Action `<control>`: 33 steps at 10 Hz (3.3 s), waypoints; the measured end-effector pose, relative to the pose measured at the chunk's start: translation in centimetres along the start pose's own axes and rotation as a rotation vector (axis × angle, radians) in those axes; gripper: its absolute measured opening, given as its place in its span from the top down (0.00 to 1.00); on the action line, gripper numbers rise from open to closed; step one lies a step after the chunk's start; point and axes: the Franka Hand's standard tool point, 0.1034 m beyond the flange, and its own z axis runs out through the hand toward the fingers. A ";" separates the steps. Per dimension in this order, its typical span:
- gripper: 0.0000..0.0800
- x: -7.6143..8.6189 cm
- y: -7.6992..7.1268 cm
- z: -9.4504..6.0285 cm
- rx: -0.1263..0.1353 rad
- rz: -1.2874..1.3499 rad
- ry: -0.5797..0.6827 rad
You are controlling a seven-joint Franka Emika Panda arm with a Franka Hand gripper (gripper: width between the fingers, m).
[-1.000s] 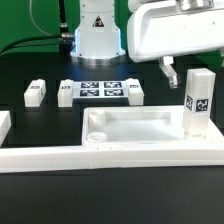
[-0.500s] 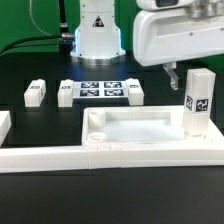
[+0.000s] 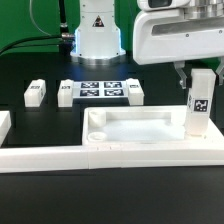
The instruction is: Assemble desk
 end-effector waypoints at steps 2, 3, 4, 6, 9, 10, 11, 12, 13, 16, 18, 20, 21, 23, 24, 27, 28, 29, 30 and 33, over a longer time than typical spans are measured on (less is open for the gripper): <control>0.62 0.0 0.0 0.0 0.001 0.108 0.002; 0.62 0.1 0.2 0.1 0.013 0.262 0.030; 0.63 -0.3 0.2 0.2 0.015 0.421 0.031; 0.63 -0.7 -0.4 0.3 0.031 0.768 0.017; 0.63 -0.3 -0.3 0.3 0.108 1.123 -0.035; 0.62 -0.4 -0.3 0.4 0.108 1.097 -0.034; 0.62 -0.3 -0.2 0.3 0.110 1.038 -0.028; 0.37 0.3 0.4 0.3 0.128 0.851 0.009; 0.37 0.2 0.5 0.3 0.119 0.657 0.017; 0.19 0.0 0.4 0.4 0.108 0.393 0.023; 0.19 0.0 0.5 0.4 0.102 0.156 0.036; 0.19 0.0 0.5 0.5 0.047 -0.242 -0.017; 0.19 0.3 0.5 0.5 0.051 -0.222 -0.003; 0.47 0.3 0.5 0.5 0.049 -0.204 -0.005; 0.47 0.3 0.6 0.5 0.048 -0.185 -0.005; 0.63 0.4 0.8 0.6 0.044 0.067 -0.007; 0.63 0.4 0.8 0.6 0.038 0.222 0.001; 0.63 0.5 0.8 0.6 0.033 0.383 0.003; 0.63 0.4 0.7 0.7 0.028 0.539 0.007; 0.63 0.2 -0.5 1.0 0.035 1.139 -0.014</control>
Offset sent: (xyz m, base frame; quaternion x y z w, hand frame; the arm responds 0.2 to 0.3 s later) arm -0.0107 -0.0128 -0.0032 -0.0134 0.0368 0.3622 0.9313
